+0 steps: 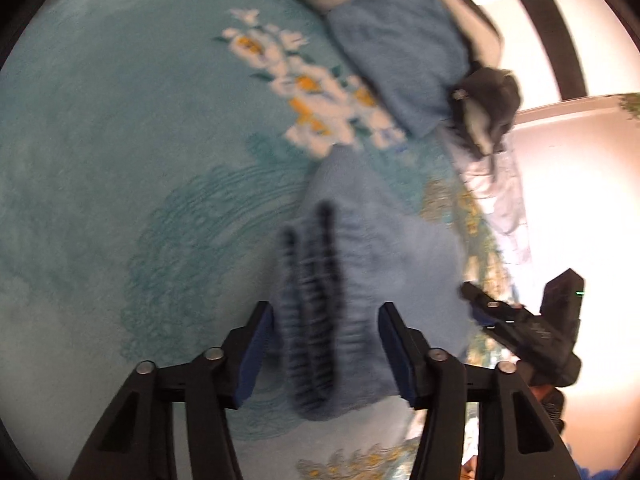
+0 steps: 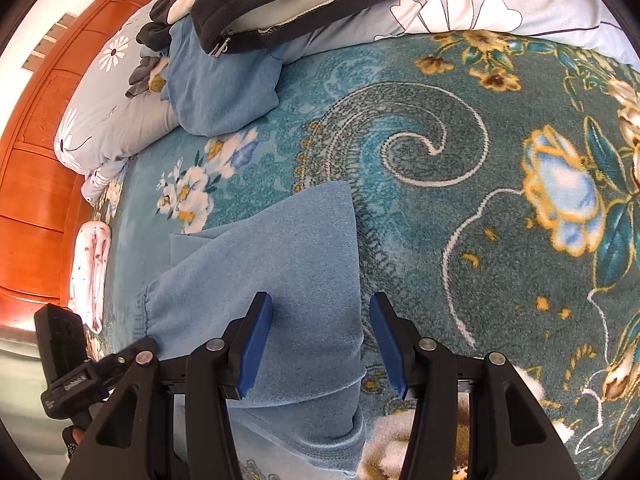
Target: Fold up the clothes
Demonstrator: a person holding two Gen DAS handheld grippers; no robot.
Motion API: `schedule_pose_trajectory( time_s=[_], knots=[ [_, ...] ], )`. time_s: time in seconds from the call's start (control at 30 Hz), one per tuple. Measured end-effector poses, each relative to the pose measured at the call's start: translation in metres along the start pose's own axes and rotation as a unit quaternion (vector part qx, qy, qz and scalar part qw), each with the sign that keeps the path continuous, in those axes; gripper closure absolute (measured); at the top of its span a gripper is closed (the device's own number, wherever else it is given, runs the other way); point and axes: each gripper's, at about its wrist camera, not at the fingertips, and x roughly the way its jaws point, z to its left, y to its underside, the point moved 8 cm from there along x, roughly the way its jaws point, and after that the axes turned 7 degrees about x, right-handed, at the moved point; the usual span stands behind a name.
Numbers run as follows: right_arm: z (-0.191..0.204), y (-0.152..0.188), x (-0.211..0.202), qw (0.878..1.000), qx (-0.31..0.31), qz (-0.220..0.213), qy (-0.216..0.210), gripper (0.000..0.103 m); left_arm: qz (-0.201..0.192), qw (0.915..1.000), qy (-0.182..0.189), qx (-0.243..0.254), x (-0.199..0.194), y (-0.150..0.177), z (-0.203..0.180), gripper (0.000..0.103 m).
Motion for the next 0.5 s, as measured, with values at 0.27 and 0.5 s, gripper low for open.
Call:
schedule_pose_trajectory(
  time_s=[0.27, 0.5],
  knots=[
    [-0.002, 0.0, 0.0, 1.0, 0.008, 0.001, -0.008, 0.051, 0.016, 0.9995, -0.016, -0.023, 0.01, 0.002, 0.01, 0.05],
    [-0.007, 0.0, 0.0, 1.0, 0.017, -0.002, -0.012, 0.051, -0.005, 0.9906, -0.11, 0.082, 0.007, -0.005, -0.016, 0.069]
  ],
)
